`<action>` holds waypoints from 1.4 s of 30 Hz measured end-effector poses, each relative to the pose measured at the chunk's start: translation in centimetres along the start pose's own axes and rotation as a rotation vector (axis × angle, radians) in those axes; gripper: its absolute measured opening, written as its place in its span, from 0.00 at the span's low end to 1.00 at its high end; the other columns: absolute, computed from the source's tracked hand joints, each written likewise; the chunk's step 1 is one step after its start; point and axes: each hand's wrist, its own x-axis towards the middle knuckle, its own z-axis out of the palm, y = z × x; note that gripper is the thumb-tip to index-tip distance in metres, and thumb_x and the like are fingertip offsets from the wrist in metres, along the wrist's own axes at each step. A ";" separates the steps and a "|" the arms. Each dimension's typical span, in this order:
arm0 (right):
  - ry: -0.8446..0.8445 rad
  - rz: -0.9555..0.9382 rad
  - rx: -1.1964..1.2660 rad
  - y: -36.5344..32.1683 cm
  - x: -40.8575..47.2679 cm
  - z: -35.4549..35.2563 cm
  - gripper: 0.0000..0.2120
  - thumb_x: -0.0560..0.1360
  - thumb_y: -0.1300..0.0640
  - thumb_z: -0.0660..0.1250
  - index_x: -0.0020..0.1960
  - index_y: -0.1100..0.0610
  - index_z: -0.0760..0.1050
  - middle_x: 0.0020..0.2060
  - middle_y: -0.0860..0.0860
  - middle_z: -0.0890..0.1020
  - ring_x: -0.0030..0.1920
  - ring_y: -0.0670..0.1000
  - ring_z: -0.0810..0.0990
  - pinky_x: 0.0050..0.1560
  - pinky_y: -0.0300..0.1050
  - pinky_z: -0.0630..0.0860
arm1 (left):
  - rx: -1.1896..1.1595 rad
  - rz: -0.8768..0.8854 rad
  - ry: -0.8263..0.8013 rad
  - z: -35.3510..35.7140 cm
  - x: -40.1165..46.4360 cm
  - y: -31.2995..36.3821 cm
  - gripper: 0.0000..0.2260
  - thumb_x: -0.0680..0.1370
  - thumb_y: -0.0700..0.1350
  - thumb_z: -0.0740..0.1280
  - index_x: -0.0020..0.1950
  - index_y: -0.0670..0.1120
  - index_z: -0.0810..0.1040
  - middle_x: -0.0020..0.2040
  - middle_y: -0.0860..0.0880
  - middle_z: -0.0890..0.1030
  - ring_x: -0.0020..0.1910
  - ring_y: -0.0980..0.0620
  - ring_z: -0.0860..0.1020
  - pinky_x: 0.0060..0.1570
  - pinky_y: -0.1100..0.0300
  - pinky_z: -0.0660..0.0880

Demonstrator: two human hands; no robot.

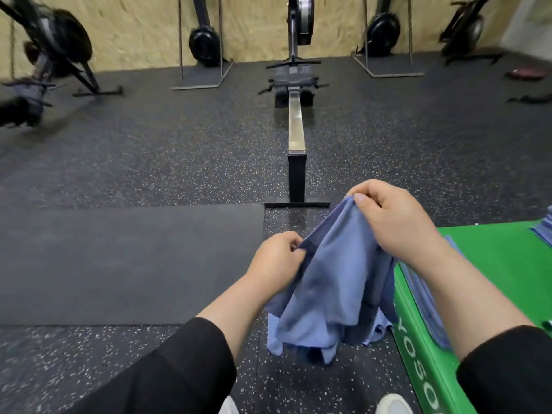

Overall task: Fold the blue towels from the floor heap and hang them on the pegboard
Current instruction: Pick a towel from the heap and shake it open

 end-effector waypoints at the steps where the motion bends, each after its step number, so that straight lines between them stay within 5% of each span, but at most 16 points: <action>1: 0.018 0.024 -0.008 0.3 -0.3 -0.3 0.11 0.81 0.62 0.61 0.47 0.52 0.81 0.43 0.45 0.83 0.44 0.42 0.78 0.45 0.29 0.69 | 0.007 -0.023 -0.023 -0.2 -0.2 -0.5 0.12 0.79 0.45 0.66 0.36 0.52 0.72 0.34 0.55 0.76 0.40 0.48 0.74 0.37 0.59 0.69; 6: -0.060 0.114 0.038 1.5 -0.9 0.1 0.04 0.80 0.55 0.67 0.52 0.48 0.79 0.34 0.46 0.81 0.36 0.47 0.75 0.36 0.36 0.68 | -0.163 0.029 -0.008 -1.3 -0.3 0.0 0.08 0.79 0.46 0.68 0.42 0.47 0.81 0.38 0.50 0.83 0.36 0.56 0.74 0.37 0.62 0.70; 8: -0.193 0.114 0.093 1.4 -0.9 0.8 0.13 0.77 0.51 0.71 0.60 0.45 0.76 0.28 0.45 0.75 0.30 0.44 0.69 0.31 0.36 0.65 | -0.236 0.050 0.013 -1.7 0.0 0.9 0.07 0.79 0.47 0.69 0.43 0.47 0.83 0.37 0.51 0.84 0.34 0.58 0.74 0.38 0.61 0.70; 11: -0.353 0.085 0.013 1.6 -0.3 2.4 0.23 0.74 0.49 0.74 0.67 0.42 0.73 0.29 0.47 0.80 0.28 0.42 0.71 0.32 0.35 0.66 | -0.259 0.072 0.053 -2.4 0.6 2.1 0.11 0.77 0.49 0.73 0.35 0.48 0.80 0.27 0.56 0.76 0.28 0.60 0.68 0.30 0.65 0.64; 13: -0.400 0.029 -0.069 1.9 0.1 3.4 0.15 0.75 0.49 0.73 0.61 0.41 0.77 0.28 0.45 0.79 0.28 0.41 0.70 0.32 0.37 0.66 | -0.295 0.057 0.053 -2.6 1.0 2.6 0.13 0.75 0.50 0.75 0.33 0.49 0.78 0.24 0.58 0.72 0.26 0.61 0.66 0.27 0.65 0.61; 15: -0.385 0.010 -0.093 2.1 0.6 4.1 0.05 0.77 0.53 0.71 0.47 0.43 0.79 0.26 0.39 0.76 0.28 0.40 0.70 0.33 0.35 0.66 | -0.347 0.042 0.045 -2.5 1.4 2.8 0.12 0.74 0.51 0.76 0.34 0.49 0.78 0.25 0.58 0.73 0.26 0.60 0.67 0.28 0.63 0.62; 17: -0.325 0.021 -0.120 2.3 1.2 4.6 0.10 0.78 0.54 0.69 0.39 0.47 0.78 0.26 0.38 0.76 0.29 0.40 0.70 0.33 0.34 0.67 | -0.397 0.034 0.042 -2.4 1.7 2.8 0.10 0.74 0.50 0.76 0.37 0.49 0.78 0.28 0.57 0.74 0.28 0.58 0.68 0.30 0.61 0.64; 21: -0.133 0.077 -0.075 2.5 2.1 4.5 0.14 0.80 0.51 0.66 0.38 0.58 0.78 0.29 0.51 0.78 0.32 0.46 0.71 0.39 0.46 0.70 | -0.323 0.043 0.000 -3.2 2.0 2.3 0.02 0.74 0.43 0.71 0.42 0.47 0.81 0.32 0.53 0.78 0.32 0.56 0.71 0.34 0.60 0.68; 28: 0.111 0.171 -0.017 2.9 2.8 2.6 0.14 0.81 0.53 0.65 0.40 0.59 0.79 0.29 0.50 0.79 0.31 0.44 0.70 0.34 0.36 0.67 | -0.161 -0.114 -0.020 -4.1 1.3 0.0 0.08 0.76 0.43 0.67 0.37 0.44 0.77 0.29 0.53 0.74 0.29 0.54 0.68 0.29 0.61 0.64; 32: 0.162 0.219 0.000 3.7 2.8 2.3 0.15 0.81 0.53 0.65 0.40 0.60 0.79 0.31 0.54 0.80 0.32 0.47 0.71 0.37 0.45 0.68 | -0.199 -0.137 0.073 -4.7 1.2 -0.7 0.09 0.78 0.45 0.67 0.38 0.46 0.77 0.32 0.52 0.76 0.30 0.54 0.68 0.30 0.65 0.64; 35: 0.171 0.241 0.004 3.9 2.6 2.3 0.17 0.81 0.53 0.65 0.40 0.64 0.78 0.27 0.53 0.79 0.28 0.45 0.68 0.33 0.42 0.66 | -0.364 -0.099 0.178 -4.8 1.2 -0.6 0.11 0.80 0.47 0.69 0.37 0.47 0.78 0.31 0.55 0.75 0.31 0.55 0.69 0.36 0.61 0.68; 39: 0.039 0.268 -0.034 3.9 2.4 2.6 0.16 0.80 0.52 0.68 0.38 0.60 0.78 0.21 0.44 0.72 0.25 0.44 0.66 0.29 0.37 0.64 | -0.401 -0.016 0.234 -5.0 0.8 0.3 0.13 0.82 0.48 0.65 0.39 0.48 0.80 0.31 0.56 0.76 0.32 0.60 0.69 0.32 0.67 0.66; 42: -0.111 0.259 -0.030 3.0 2.2 3.1 0.06 0.76 0.50 0.73 0.48 0.51 0.79 0.25 0.46 0.76 0.26 0.43 0.70 0.28 0.36 0.65 | -0.324 0.028 0.235 -4.9 0.6 0.8 0.12 0.83 0.48 0.63 0.42 0.48 0.80 0.31 0.57 0.75 0.32 0.61 0.69 0.34 0.66 0.67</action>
